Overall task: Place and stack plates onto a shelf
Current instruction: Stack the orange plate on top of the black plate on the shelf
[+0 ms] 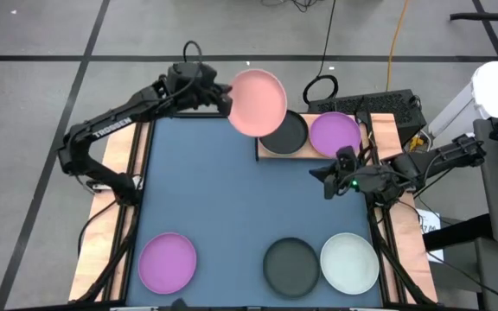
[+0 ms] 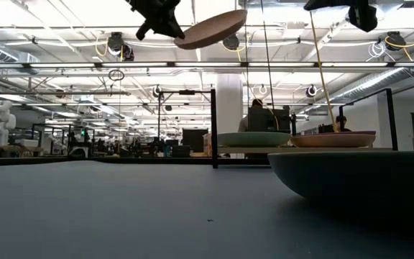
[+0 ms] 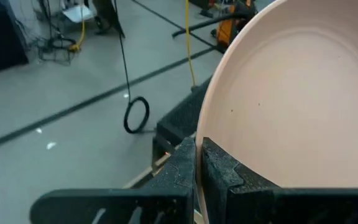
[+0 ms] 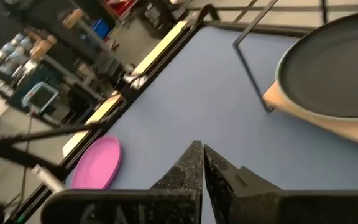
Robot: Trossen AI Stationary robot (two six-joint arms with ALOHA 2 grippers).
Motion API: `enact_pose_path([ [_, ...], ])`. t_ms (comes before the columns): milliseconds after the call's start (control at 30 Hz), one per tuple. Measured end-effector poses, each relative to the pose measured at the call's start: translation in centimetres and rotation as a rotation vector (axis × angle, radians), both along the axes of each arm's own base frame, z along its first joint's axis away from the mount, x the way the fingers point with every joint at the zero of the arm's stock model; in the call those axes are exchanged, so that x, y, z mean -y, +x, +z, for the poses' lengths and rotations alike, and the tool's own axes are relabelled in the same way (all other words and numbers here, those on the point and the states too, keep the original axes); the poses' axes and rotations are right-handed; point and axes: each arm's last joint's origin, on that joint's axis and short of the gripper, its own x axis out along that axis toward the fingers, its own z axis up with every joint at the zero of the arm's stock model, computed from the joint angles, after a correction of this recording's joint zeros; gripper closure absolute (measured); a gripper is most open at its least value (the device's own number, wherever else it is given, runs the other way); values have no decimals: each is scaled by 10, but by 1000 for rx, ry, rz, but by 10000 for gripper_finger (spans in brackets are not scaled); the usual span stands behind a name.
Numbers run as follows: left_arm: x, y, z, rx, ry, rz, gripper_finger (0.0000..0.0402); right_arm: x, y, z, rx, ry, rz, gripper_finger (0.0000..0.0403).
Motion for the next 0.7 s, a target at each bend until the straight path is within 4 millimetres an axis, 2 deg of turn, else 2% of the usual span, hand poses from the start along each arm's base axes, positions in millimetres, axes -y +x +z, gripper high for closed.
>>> enact_pose_path([
  [333,-45,31,22,-7,103,-81,392,6,1,0,13,9,-66,403],
  [567,-72,65,20,-9,168,-139,392,7,1,0,28,29,-92,403],
  [700,-83,85,12,-6,221,-175,392,7,1,1,39,49,-103,403],
])
